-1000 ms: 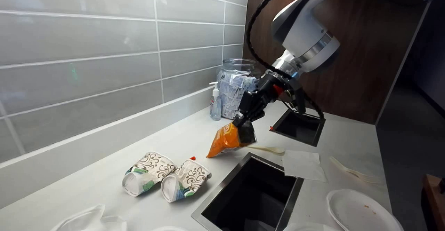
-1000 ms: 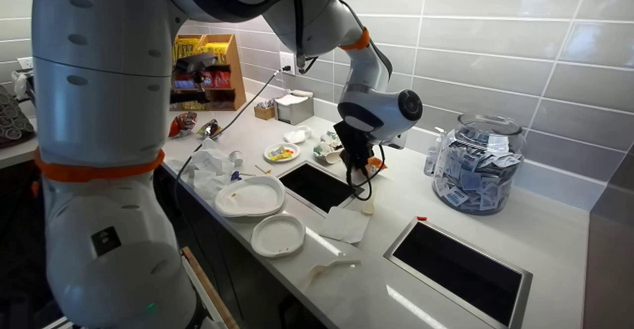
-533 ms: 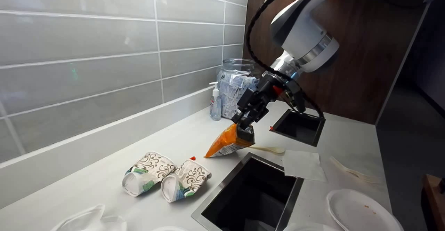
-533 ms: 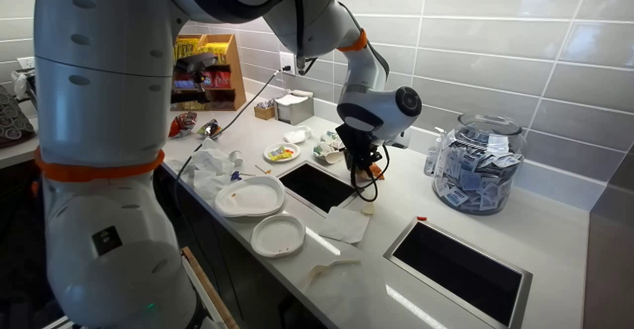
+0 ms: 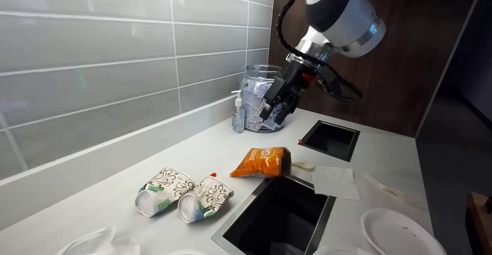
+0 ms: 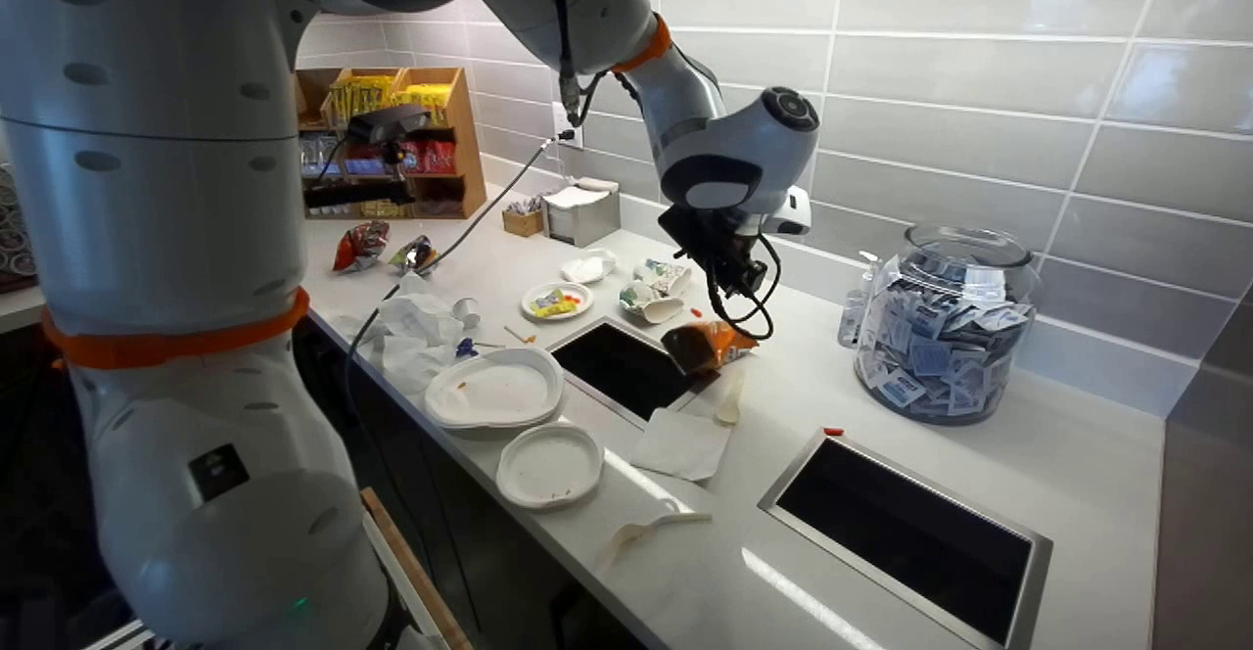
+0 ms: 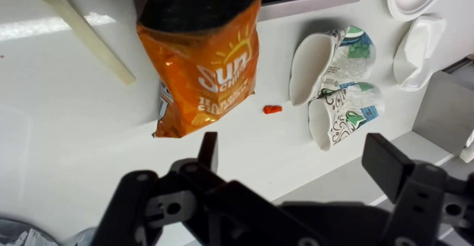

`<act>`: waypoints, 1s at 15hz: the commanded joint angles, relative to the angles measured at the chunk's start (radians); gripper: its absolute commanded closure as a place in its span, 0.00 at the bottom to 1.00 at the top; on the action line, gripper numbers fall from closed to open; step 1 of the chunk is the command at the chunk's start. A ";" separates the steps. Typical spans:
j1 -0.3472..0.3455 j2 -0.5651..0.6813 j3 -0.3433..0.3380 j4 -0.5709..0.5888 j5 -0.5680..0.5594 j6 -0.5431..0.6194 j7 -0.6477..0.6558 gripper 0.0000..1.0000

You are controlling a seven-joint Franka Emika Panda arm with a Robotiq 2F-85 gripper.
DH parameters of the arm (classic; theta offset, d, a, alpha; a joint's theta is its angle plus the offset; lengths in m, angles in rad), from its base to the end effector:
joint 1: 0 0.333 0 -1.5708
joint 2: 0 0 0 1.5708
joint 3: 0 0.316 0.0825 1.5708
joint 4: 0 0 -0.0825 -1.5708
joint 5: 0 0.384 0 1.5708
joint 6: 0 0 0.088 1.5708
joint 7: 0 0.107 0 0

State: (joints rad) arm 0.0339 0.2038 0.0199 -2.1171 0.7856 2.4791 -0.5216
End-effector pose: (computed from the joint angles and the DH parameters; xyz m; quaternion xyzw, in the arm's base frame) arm 0.5843 0.0287 0.3318 -0.9627 0.0098 -0.1309 0.2365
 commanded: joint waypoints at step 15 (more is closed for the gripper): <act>0.018 0.084 0.084 0.034 -0.621 -0.021 0.138 0.00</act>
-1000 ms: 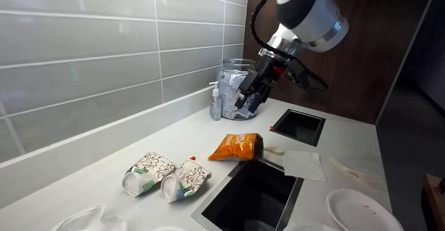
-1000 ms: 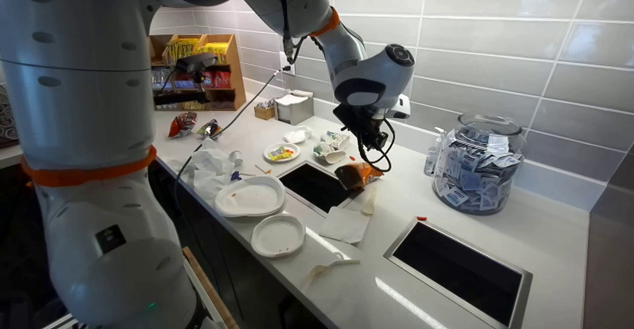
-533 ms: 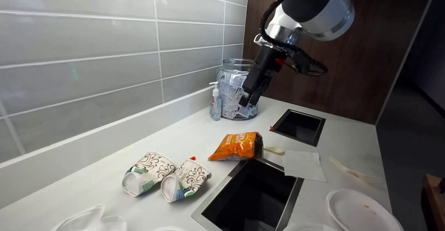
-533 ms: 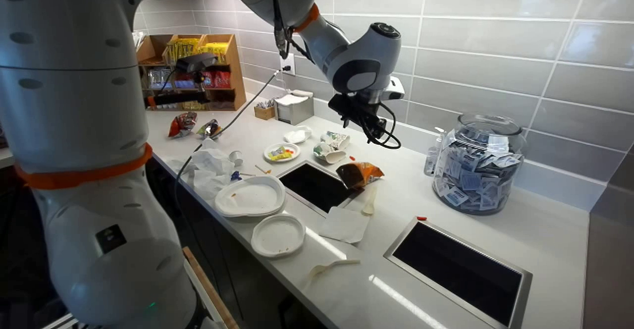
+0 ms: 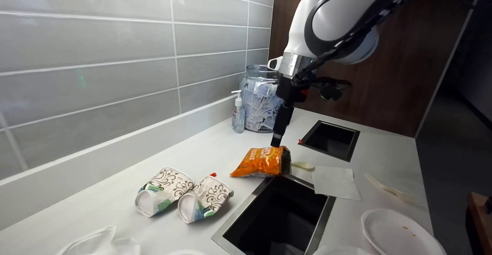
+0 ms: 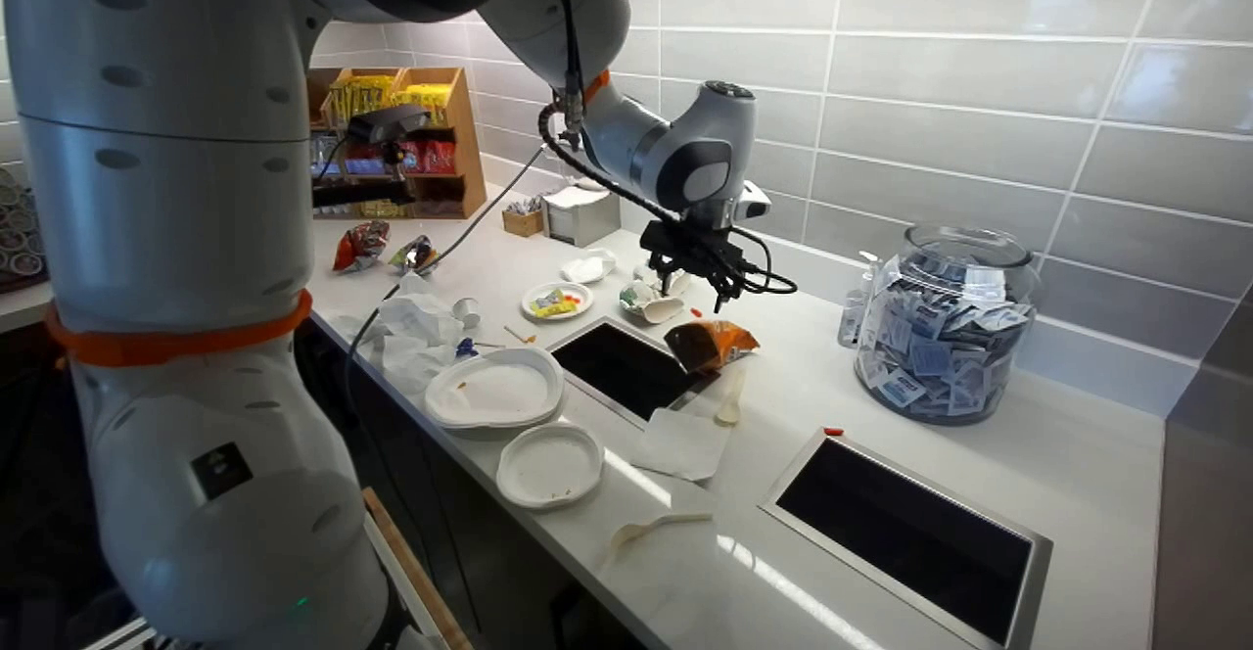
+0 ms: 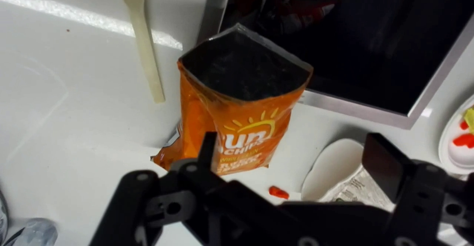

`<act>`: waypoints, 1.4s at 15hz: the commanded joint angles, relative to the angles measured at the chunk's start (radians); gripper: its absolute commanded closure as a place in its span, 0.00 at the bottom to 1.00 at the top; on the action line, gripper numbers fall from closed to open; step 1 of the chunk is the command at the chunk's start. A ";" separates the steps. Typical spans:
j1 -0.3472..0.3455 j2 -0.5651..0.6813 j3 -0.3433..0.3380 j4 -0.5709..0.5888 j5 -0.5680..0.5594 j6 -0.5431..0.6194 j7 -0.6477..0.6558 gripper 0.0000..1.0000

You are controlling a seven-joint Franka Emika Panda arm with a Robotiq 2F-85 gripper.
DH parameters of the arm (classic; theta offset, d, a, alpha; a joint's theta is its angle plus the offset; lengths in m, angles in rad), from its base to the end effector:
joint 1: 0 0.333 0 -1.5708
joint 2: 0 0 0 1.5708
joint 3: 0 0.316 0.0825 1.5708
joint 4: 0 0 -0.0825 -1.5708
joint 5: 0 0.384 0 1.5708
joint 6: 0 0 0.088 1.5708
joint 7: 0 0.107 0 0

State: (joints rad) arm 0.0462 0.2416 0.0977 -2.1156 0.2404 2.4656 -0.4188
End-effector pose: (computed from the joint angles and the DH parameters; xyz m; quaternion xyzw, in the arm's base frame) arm 0.5786 0.0823 0.3103 -0.9766 -0.1872 -0.0655 0.0833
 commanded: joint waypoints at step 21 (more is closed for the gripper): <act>0.018 0.288 0.007 0.248 -0.271 0.005 0.097 0.58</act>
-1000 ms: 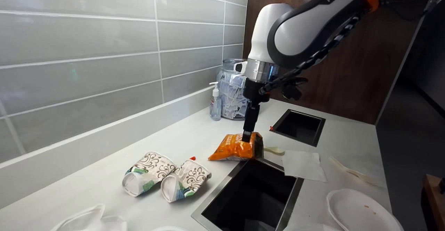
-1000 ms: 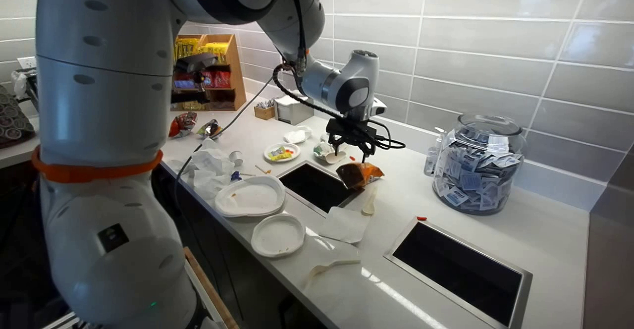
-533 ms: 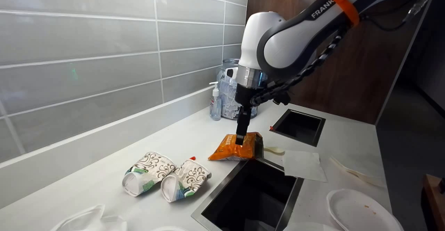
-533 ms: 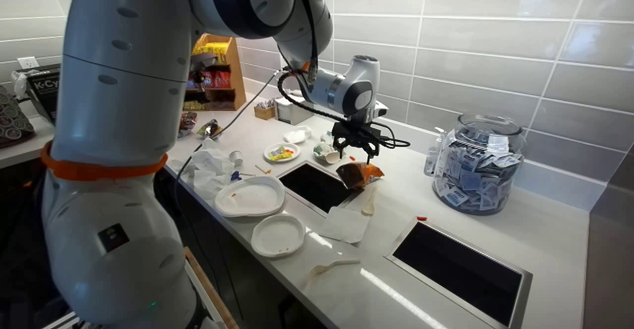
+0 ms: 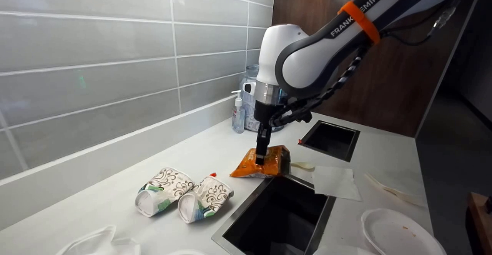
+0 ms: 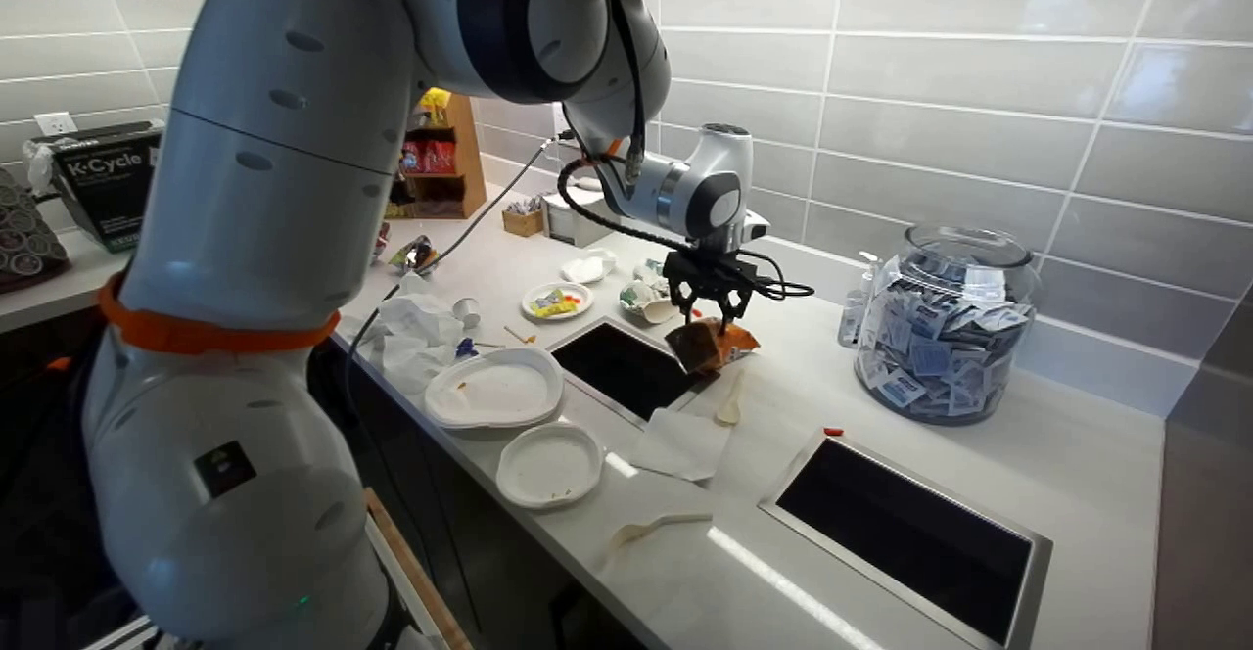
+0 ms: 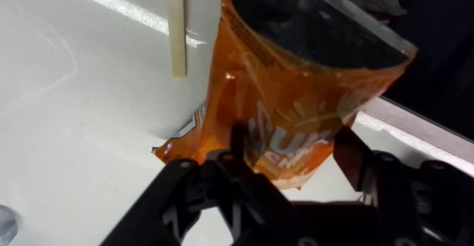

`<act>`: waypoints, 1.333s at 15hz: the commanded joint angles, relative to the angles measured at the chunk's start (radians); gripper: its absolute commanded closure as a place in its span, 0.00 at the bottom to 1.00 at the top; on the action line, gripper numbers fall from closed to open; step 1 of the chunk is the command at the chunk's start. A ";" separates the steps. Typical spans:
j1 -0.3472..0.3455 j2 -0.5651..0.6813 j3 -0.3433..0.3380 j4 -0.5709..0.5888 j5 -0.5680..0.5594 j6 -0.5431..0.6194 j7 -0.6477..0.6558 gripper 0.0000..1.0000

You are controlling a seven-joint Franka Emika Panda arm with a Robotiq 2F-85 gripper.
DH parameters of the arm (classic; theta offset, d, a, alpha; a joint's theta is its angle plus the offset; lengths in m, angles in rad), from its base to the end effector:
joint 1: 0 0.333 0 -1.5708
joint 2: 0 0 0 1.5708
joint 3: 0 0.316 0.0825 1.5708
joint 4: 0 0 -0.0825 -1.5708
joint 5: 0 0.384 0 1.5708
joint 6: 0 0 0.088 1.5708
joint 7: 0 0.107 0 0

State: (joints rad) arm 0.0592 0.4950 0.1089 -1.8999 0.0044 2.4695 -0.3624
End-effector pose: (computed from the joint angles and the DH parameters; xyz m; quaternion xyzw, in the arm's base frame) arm 0.6317 0.1032 0.2476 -0.9663 -0.2530 -0.0411 0.0231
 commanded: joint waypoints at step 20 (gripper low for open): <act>-0.306 -0.147 0.263 -0.024 0.673 -0.050 -0.403 1.00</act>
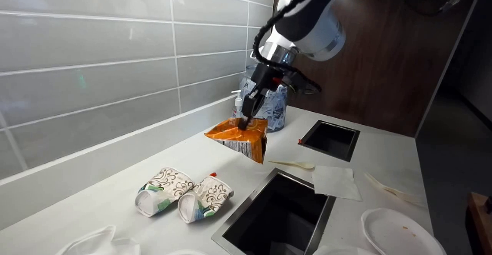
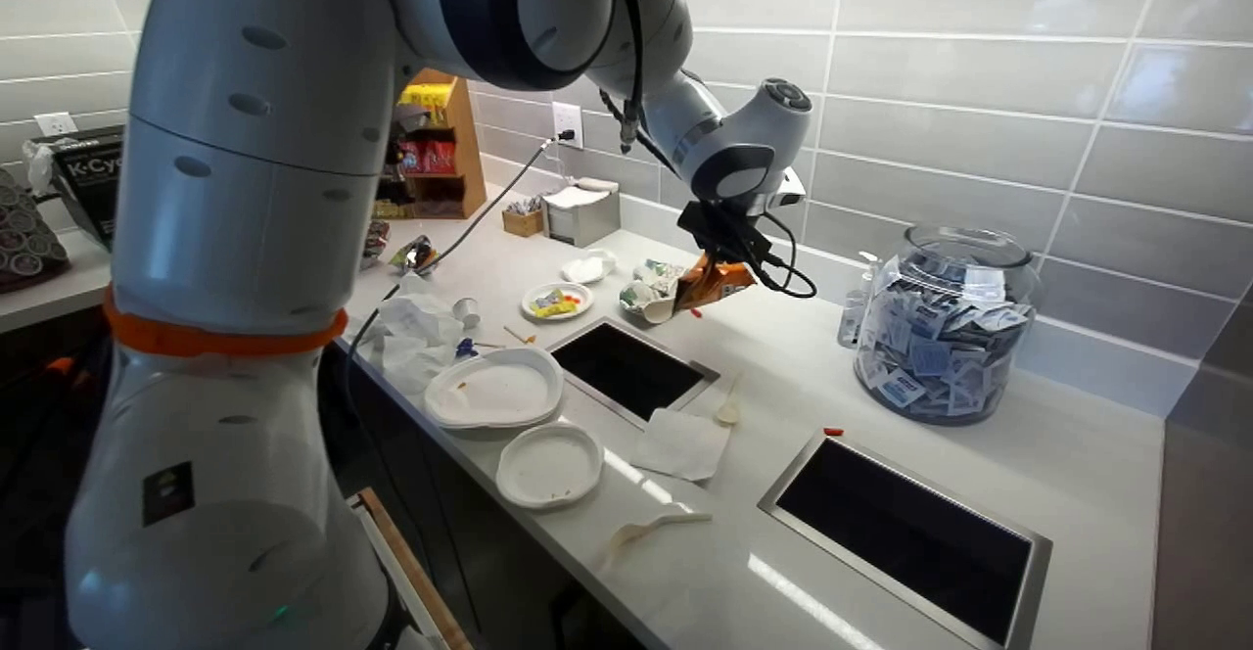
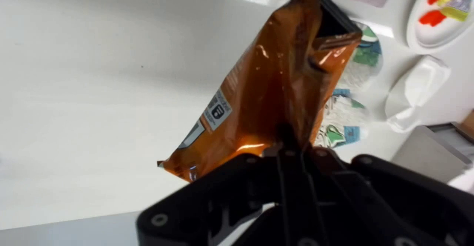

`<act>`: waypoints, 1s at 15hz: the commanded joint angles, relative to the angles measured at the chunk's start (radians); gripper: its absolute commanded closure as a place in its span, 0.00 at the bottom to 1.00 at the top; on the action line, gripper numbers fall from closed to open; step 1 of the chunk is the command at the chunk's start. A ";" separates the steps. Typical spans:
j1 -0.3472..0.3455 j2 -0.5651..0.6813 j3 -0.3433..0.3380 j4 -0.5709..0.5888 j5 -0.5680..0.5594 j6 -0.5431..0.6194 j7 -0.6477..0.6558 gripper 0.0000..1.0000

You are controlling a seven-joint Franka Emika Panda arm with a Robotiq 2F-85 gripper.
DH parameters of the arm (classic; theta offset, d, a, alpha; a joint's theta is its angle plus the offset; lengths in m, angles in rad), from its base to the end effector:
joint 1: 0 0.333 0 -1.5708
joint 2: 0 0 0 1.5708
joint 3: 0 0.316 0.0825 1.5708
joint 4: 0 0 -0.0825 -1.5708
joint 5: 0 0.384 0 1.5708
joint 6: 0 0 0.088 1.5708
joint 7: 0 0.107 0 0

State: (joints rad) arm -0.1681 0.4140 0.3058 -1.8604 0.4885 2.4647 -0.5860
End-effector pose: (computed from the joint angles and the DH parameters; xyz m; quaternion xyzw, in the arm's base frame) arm 0.6514 0.0742 0.3263 -0.9562 -0.1596 -0.1409 0.2010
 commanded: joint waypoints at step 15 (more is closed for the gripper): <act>0.064 -0.138 -0.129 -0.090 0.439 -0.252 -0.523 1.00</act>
State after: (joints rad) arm -0.1559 0.2848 0.2279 -1.9510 0.9343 2.2313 -1.0769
